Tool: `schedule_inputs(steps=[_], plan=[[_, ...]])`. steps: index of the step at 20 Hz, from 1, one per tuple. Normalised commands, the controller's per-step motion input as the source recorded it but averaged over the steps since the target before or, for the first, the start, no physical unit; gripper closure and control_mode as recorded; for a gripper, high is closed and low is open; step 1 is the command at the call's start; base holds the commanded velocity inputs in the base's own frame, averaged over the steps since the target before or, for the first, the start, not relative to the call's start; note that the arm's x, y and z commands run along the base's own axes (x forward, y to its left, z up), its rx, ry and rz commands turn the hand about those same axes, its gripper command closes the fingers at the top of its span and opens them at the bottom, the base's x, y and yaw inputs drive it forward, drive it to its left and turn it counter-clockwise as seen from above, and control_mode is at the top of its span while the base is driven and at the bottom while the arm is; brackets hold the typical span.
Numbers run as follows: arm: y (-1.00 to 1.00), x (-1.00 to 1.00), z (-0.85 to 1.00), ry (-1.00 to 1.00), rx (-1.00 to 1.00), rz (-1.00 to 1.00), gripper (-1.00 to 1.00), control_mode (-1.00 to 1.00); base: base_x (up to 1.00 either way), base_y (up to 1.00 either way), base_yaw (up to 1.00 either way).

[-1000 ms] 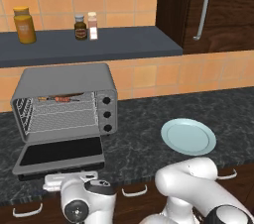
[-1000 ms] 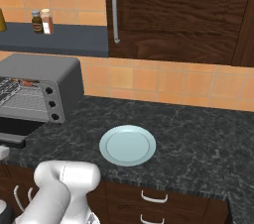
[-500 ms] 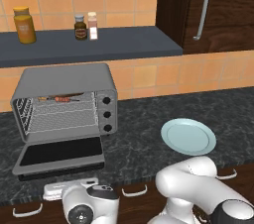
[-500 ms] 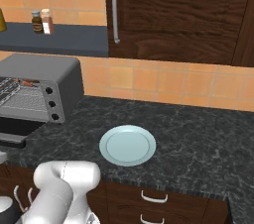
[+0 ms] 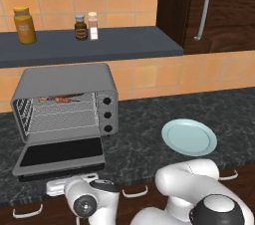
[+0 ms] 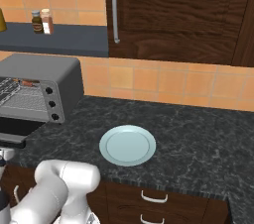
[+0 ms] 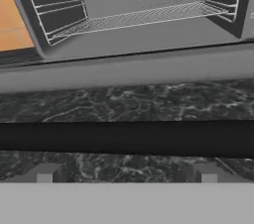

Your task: Pick up the kebab skewer and baguette bread, and place them inside the toaster oven. Close the toaster oven door and start by setting the timer.

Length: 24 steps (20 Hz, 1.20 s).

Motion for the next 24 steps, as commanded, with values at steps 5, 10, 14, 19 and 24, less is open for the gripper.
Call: schedule_inputs(steps=[5,10,14,19,24], plan=[[0.0,0.29,0.02,-0.04,0.0,0.04,-1.0,-1.0,0.0,0.0,0.0],[0.0,0.07,0.33,-0.12,0.0,0.0,-1.0,-1.0,0.0,0.0,0.0],[0.0,0.0,0.7,-0.17,0.0,0.0,-1.0,-1.0,0.0,0.0,0.0],[-0.01,0.06,0.61,-0.13,0.0,0.0,-1.0,-1.0,0.0,0.0,0.0],[-0.04,0.19,0.56,-0.09,0.0,0.0,-1.0,-1.0,0.0,0.0,0.0]])
